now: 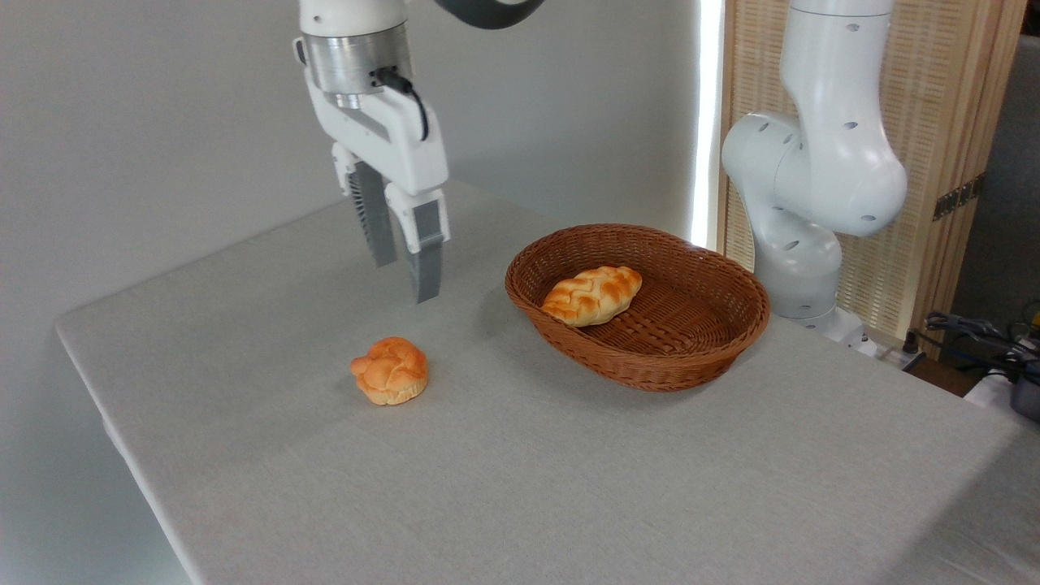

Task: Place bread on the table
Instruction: 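Move the gripper over the basket and lower onto the braided loaf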

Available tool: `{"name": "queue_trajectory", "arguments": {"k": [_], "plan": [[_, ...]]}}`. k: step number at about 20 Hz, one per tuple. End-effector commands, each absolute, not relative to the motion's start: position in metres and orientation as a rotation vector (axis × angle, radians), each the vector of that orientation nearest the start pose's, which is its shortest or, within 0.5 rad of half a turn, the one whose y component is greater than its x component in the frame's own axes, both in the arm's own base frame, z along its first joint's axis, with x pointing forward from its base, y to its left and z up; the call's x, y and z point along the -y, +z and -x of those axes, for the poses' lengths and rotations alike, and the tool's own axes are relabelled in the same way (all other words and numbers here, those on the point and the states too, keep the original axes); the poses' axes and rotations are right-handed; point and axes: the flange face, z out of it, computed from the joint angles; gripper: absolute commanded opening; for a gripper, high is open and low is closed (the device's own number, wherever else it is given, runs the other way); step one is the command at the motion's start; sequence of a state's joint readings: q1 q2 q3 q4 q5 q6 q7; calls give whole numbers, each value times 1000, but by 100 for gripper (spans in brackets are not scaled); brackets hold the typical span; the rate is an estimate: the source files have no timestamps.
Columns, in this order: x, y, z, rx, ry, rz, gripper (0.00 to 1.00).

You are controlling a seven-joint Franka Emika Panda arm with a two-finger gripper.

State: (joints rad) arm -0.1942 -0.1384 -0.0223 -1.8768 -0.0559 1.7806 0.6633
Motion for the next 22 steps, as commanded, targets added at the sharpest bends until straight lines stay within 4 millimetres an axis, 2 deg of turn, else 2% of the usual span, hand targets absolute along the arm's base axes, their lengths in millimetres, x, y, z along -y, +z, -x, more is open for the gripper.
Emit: {"name": "queue_trajectory", "arguments": {"k": [1, 5, 7, 11, 14, 17, 22], "plan": [[112, 562, -455, -1367, -30, 2868, 100], [107, 541, -414, -1388, 126, 2877, 100], [124, 523, -399, -1458, 249, 2848, 100], [134, 480, -376, -1514, 456, 2821, 100], [135, 458, -371, -1532, 481, 2810, 100], [135, 453, -374, -1535, 468, 2812, 100], [136, 434, -377, -1543, 541, 2805, 100]]}}
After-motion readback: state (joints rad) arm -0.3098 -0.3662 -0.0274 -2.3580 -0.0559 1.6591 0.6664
